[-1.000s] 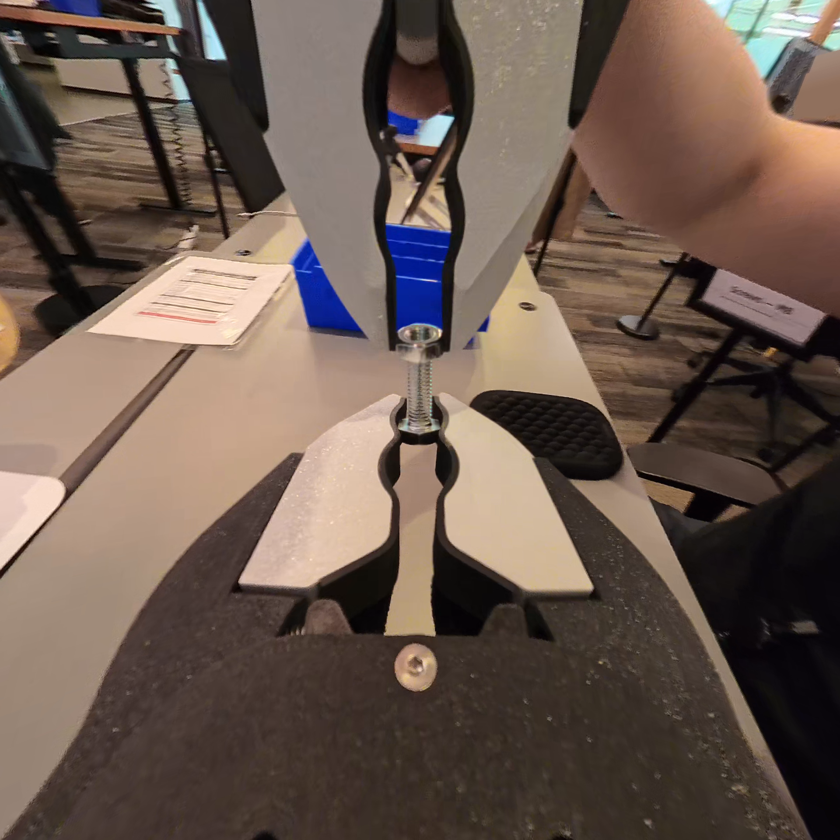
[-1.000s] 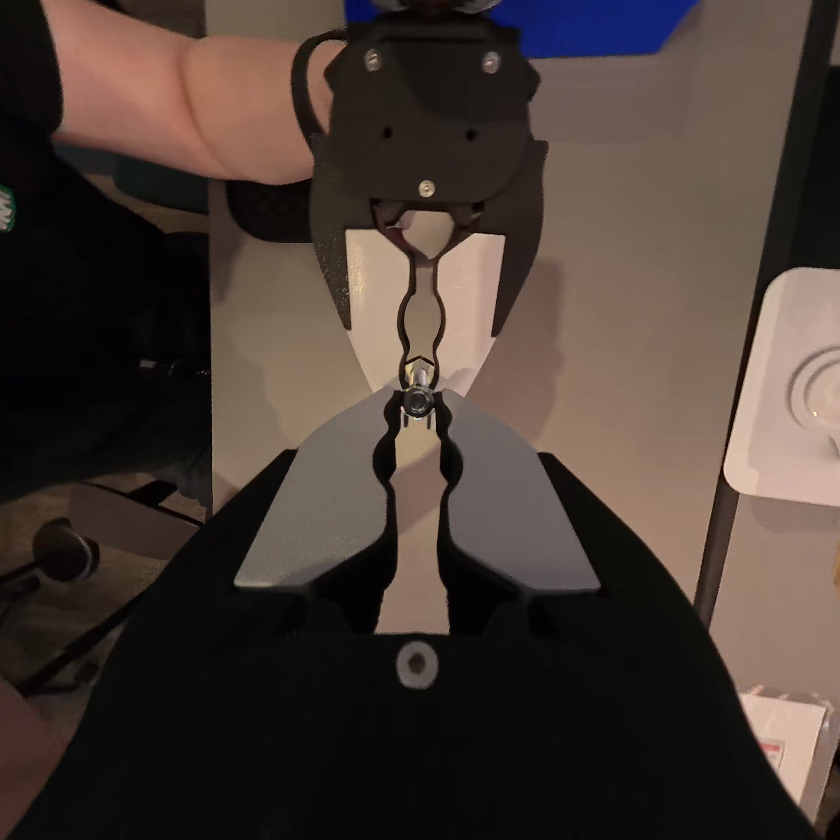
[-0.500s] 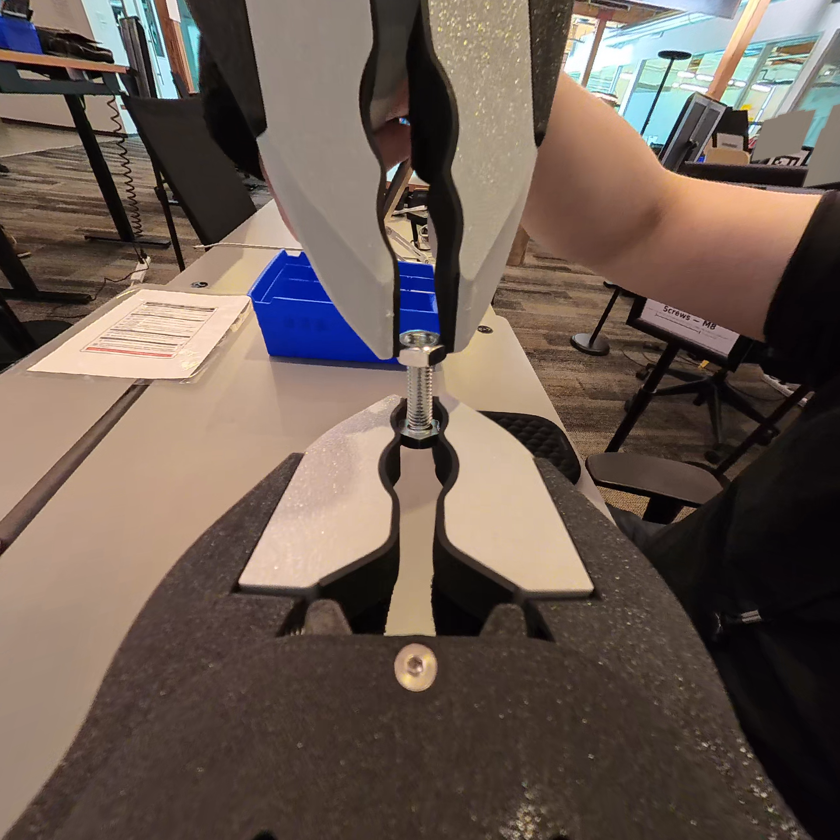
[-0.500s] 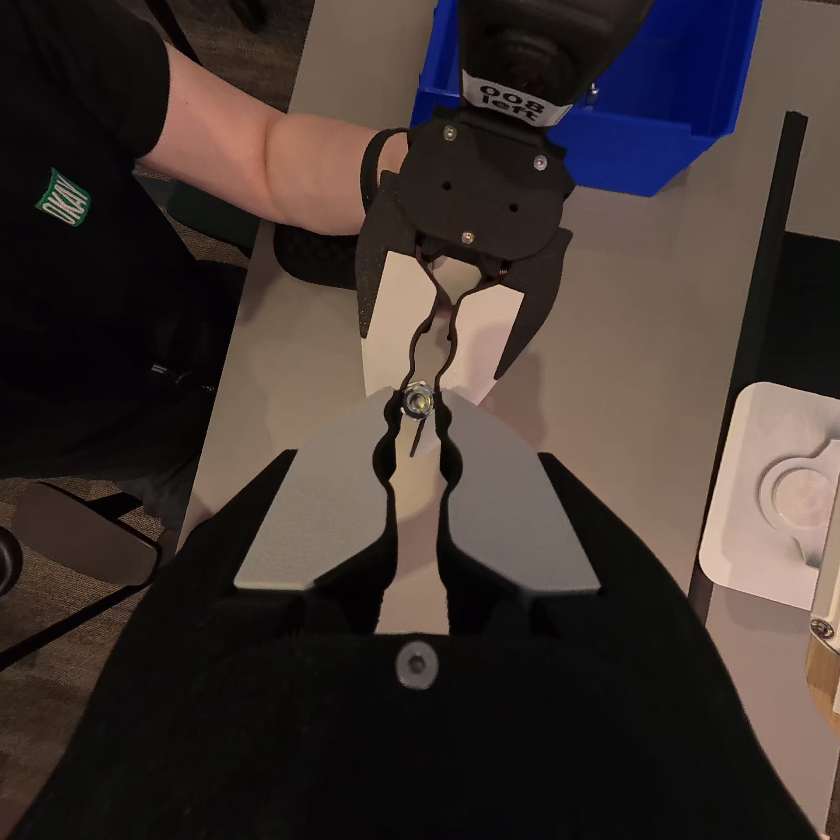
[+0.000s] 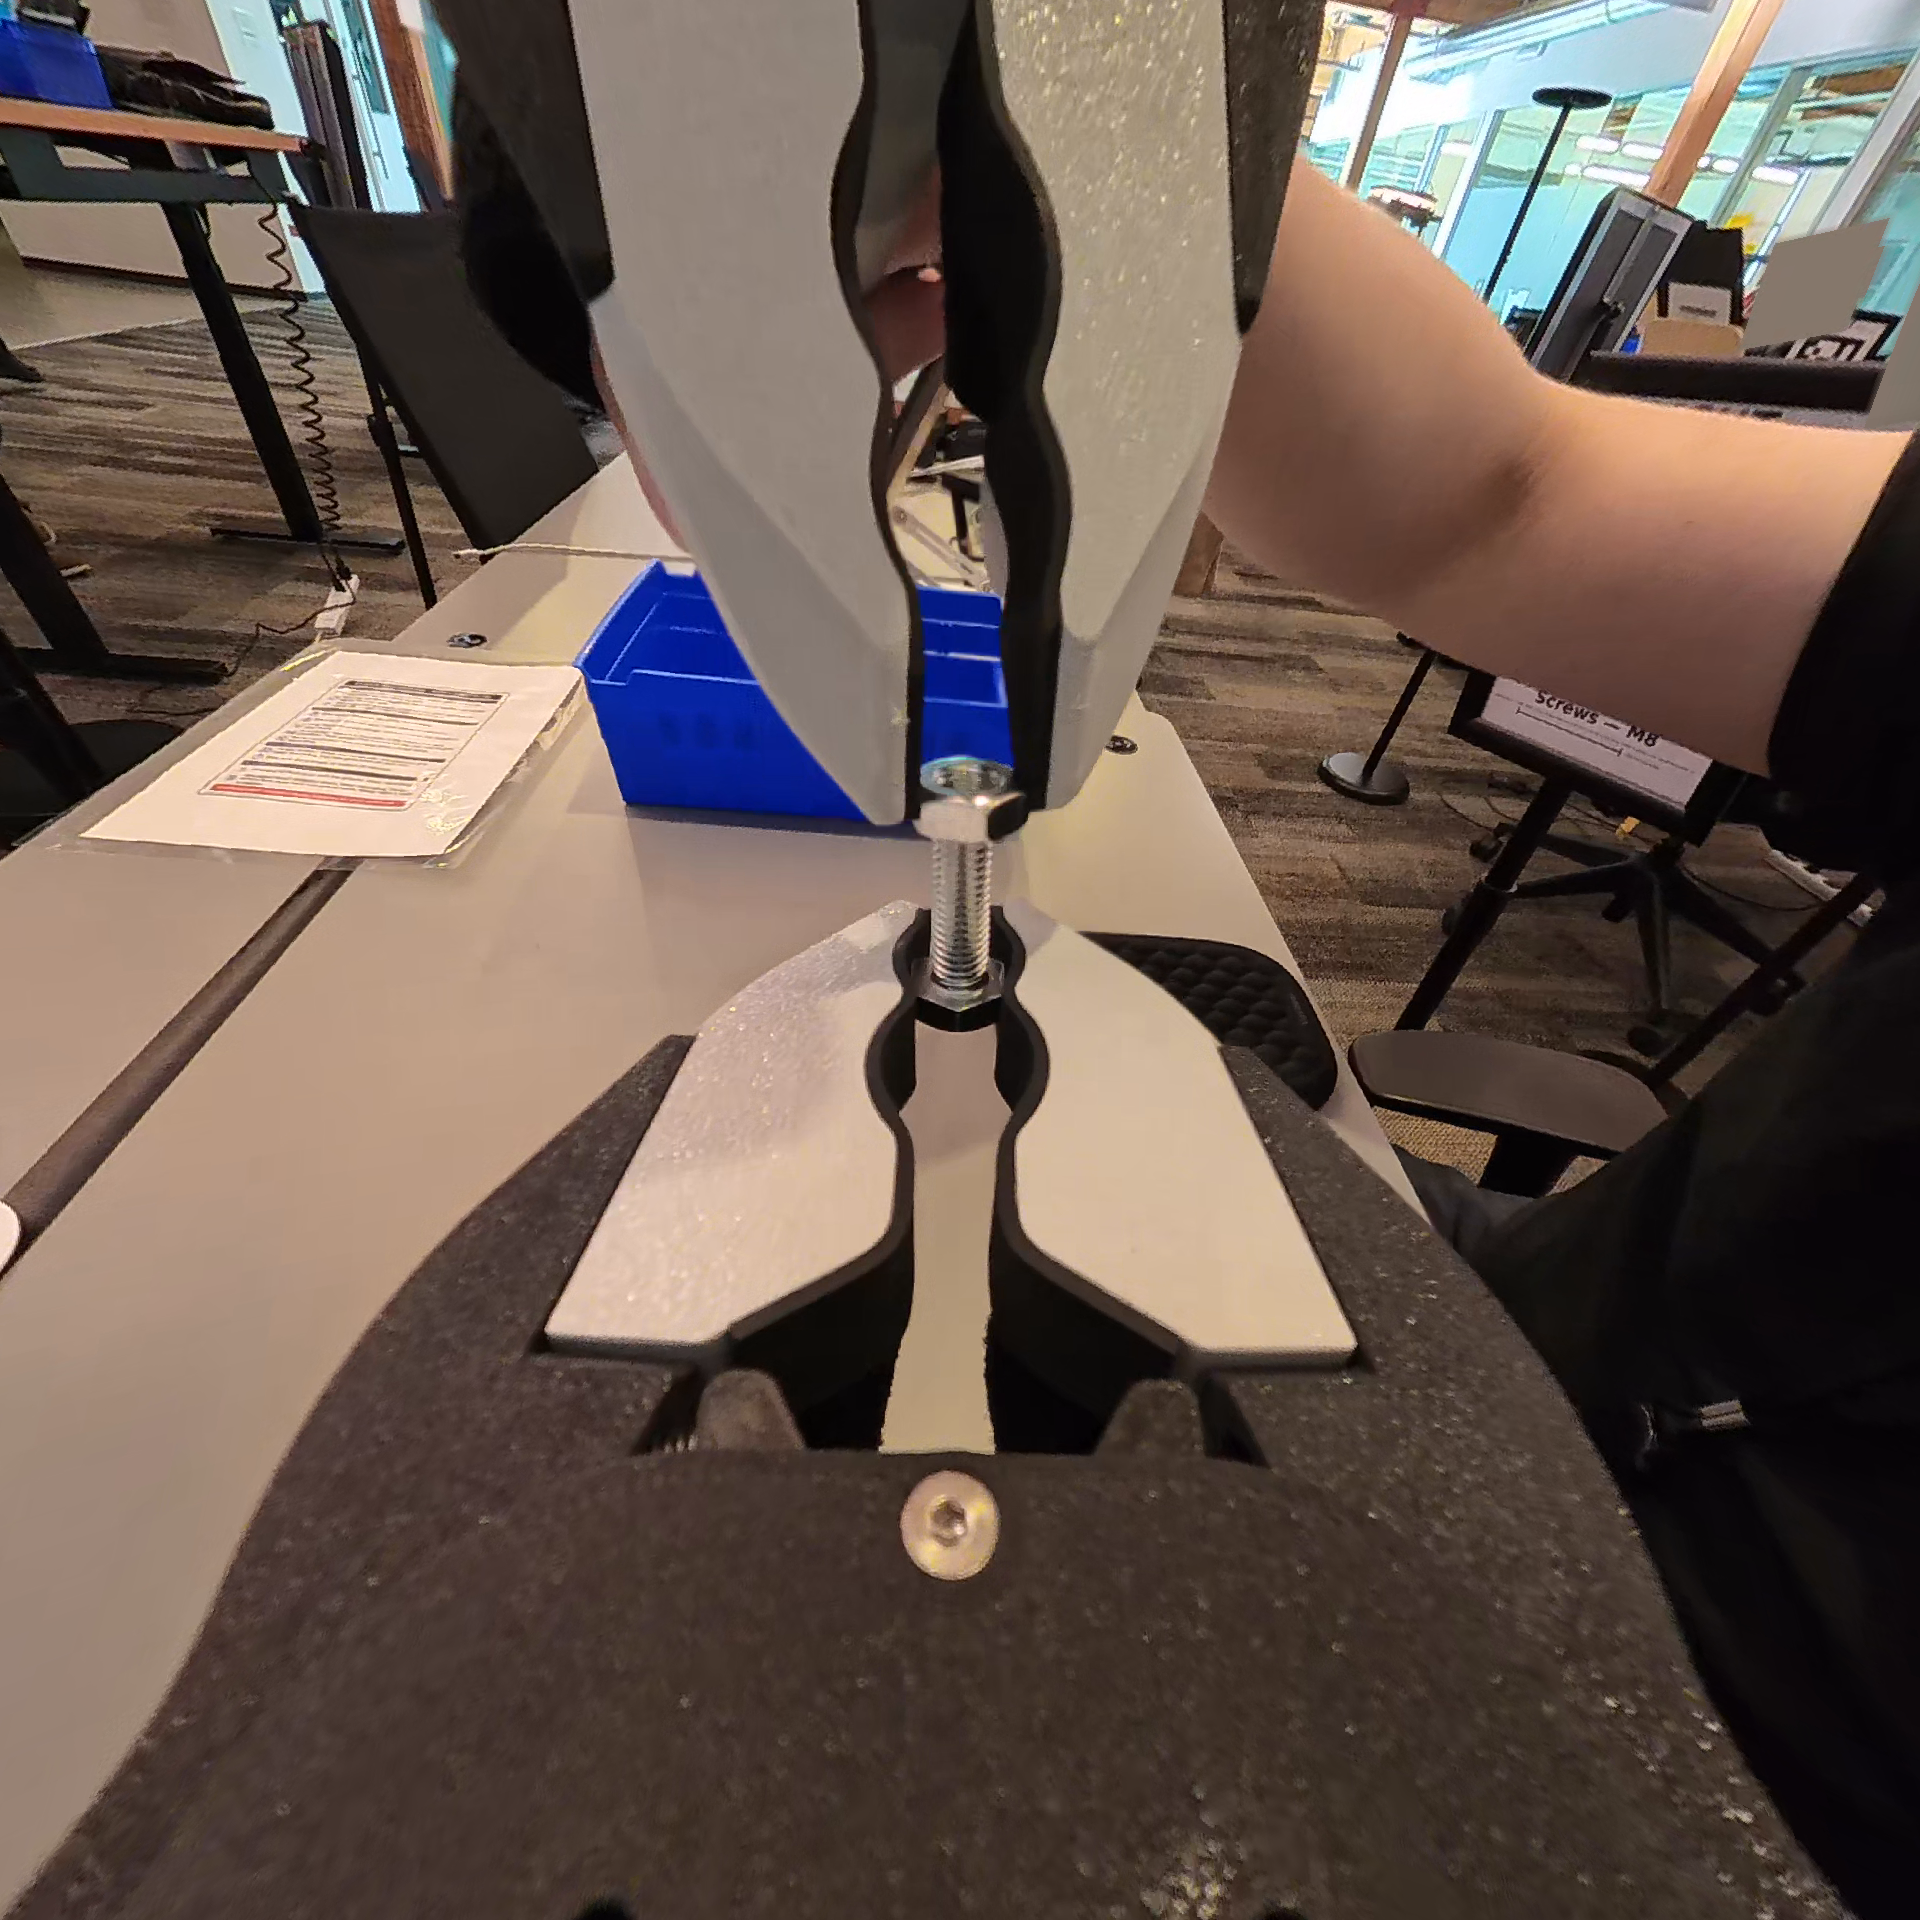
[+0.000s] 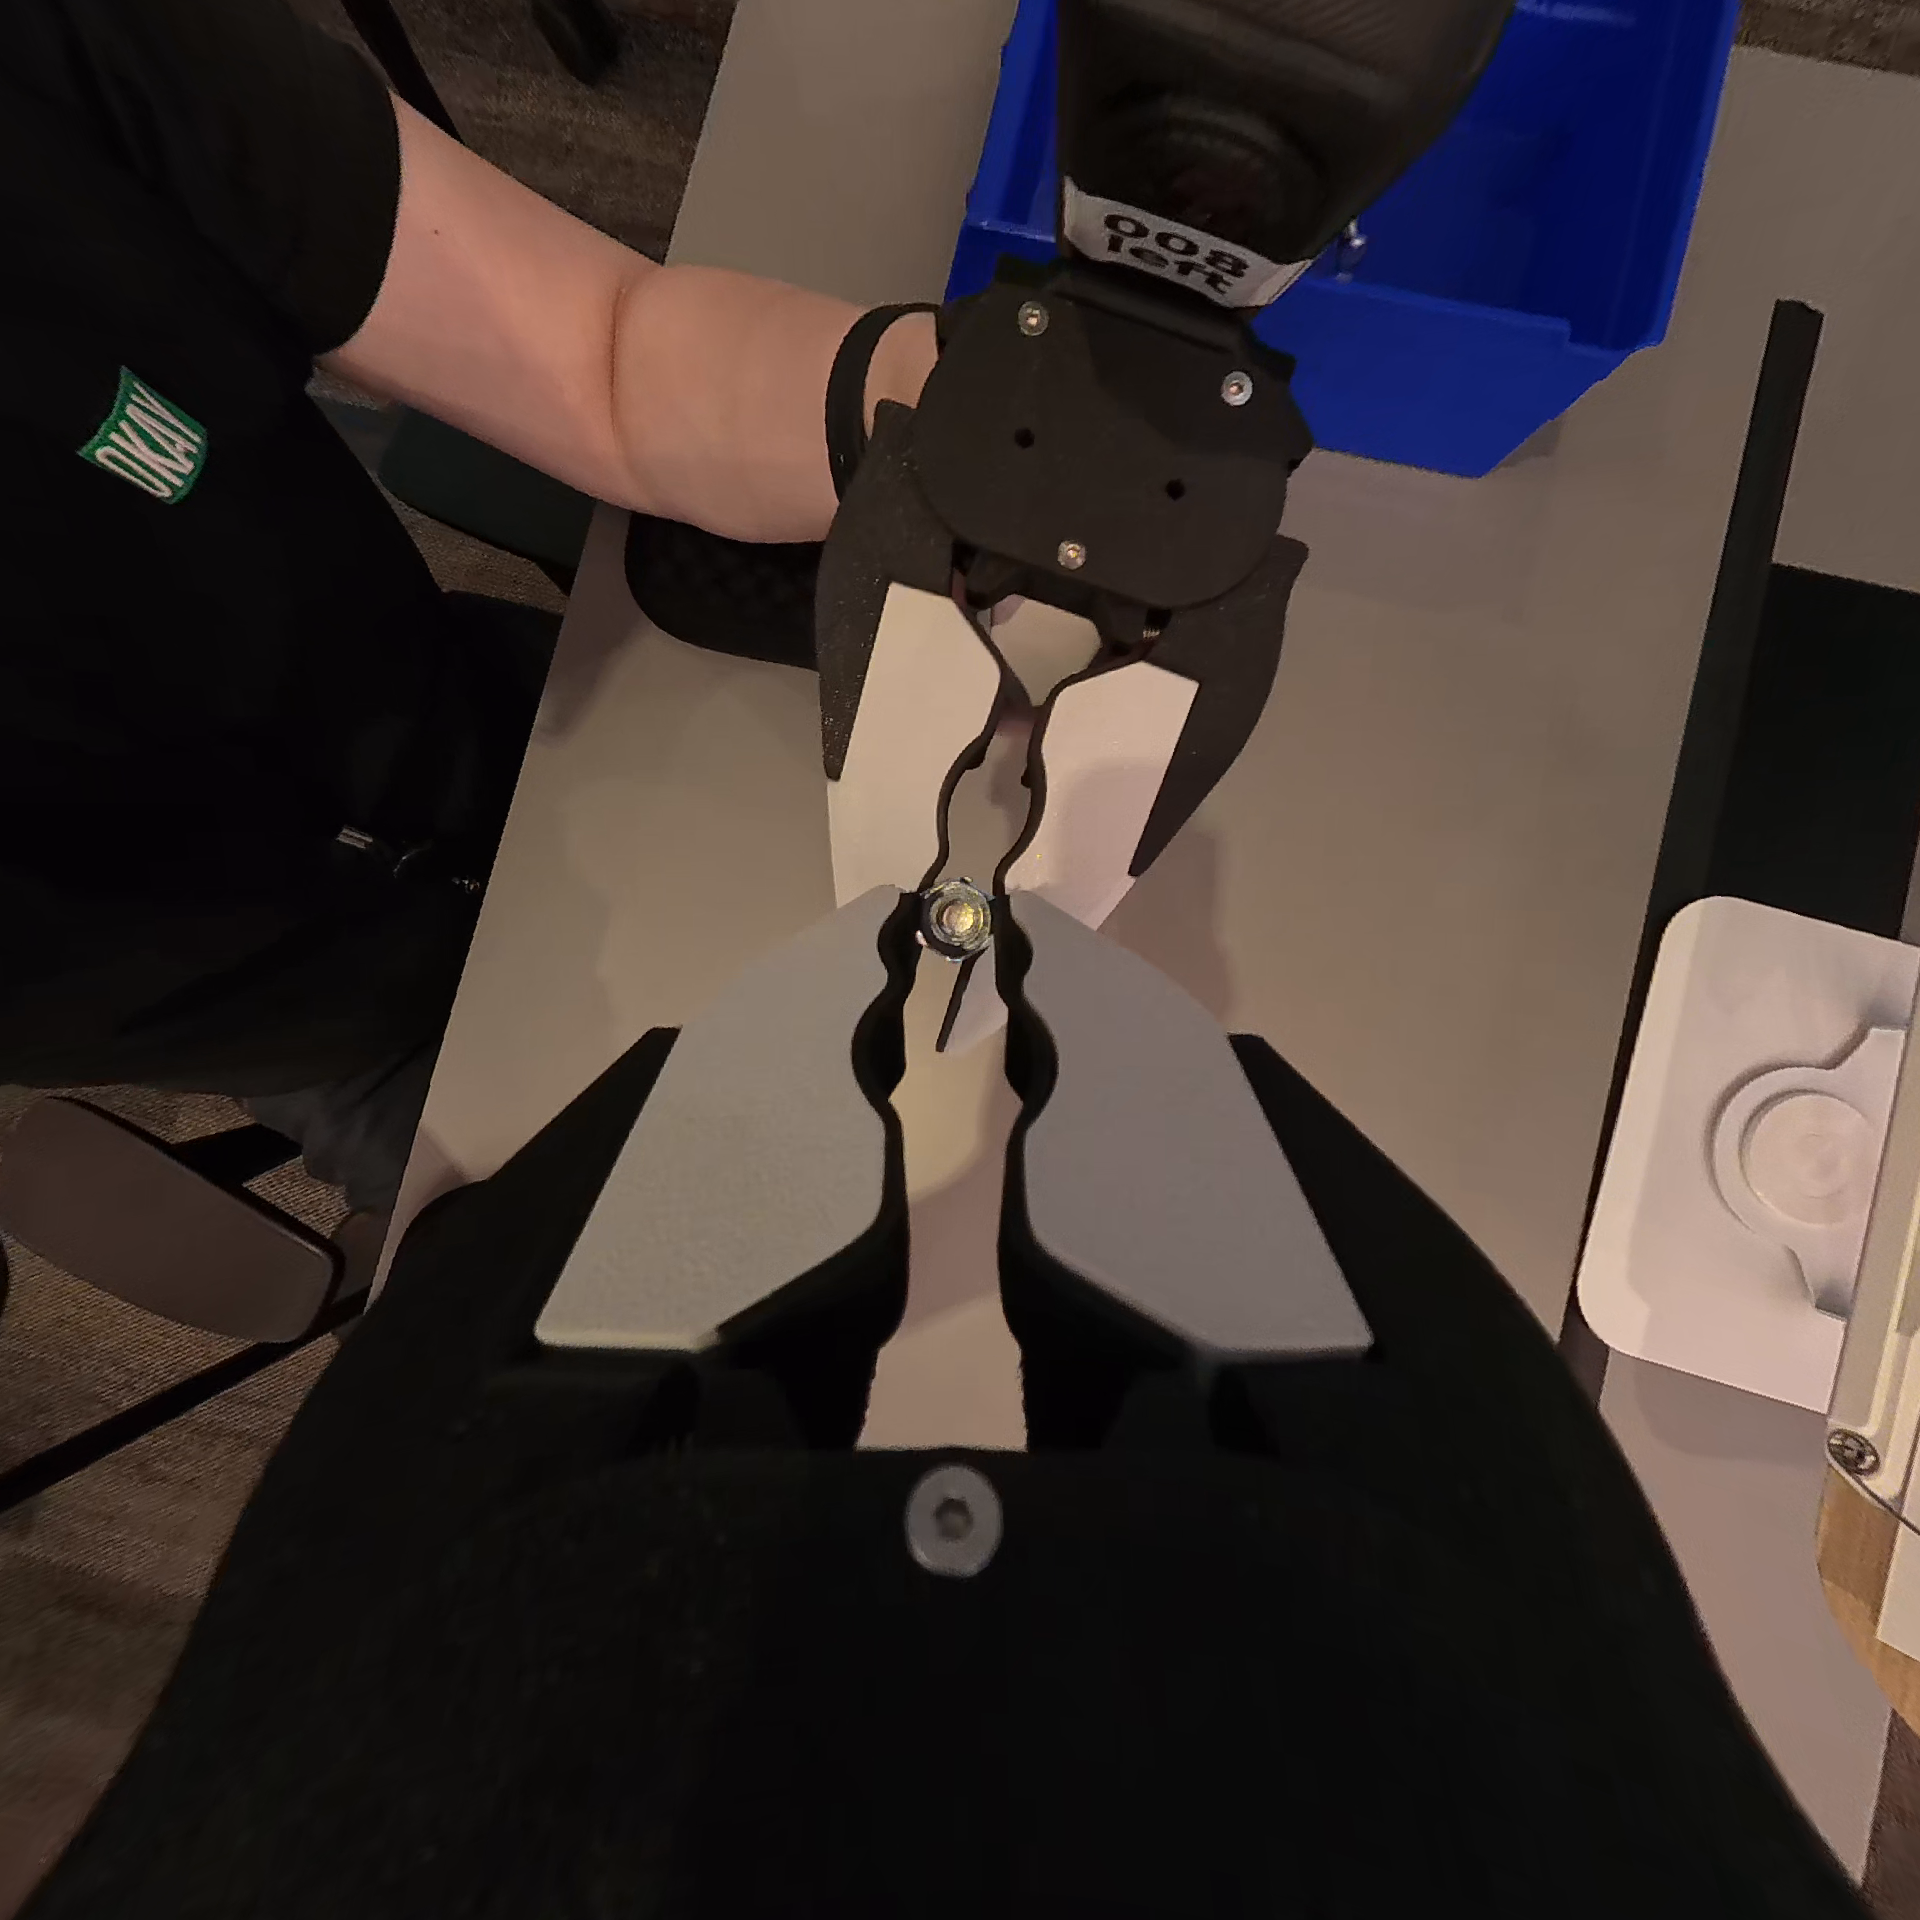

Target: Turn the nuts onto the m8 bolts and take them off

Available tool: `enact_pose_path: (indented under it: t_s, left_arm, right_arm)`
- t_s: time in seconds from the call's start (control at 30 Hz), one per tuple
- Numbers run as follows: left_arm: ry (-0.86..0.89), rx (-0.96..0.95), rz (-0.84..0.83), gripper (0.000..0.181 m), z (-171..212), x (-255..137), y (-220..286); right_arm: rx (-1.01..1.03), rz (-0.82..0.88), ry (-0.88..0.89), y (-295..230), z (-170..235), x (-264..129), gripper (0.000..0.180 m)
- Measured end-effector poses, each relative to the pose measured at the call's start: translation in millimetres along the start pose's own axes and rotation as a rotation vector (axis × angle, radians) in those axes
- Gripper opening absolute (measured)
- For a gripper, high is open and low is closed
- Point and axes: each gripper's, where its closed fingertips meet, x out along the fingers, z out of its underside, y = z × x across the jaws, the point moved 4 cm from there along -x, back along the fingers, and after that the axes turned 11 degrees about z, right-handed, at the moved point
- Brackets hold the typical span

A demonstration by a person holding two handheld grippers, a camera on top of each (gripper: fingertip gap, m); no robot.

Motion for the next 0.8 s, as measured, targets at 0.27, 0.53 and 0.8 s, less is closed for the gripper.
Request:
enact_pose_path:
  t_s: [0.27, 0.53, 0.8]
  left_arm:
    - [0.003, -0.005, 0.011, 0.01, -0.1, 1.0, 0.8]
    - [0.006, 0.014, 0.045, 0.01, -2.0, 2.6, 6.9]
    - [0.008, 0.046, 0.082, 0.01, -5.2, 4.9, 15.8]
  right_arm:
    - [-0.046, -0.011, 0.032, -3.4, -4.4, -4.0, 0.013]
    - [-0.084, -0.017, 0.021, -5.8, -2.1, -2.6, 0.014]
    - [-0.118, -0.069, 0.049, -14.1, -5.7, -5.5, 0.014]
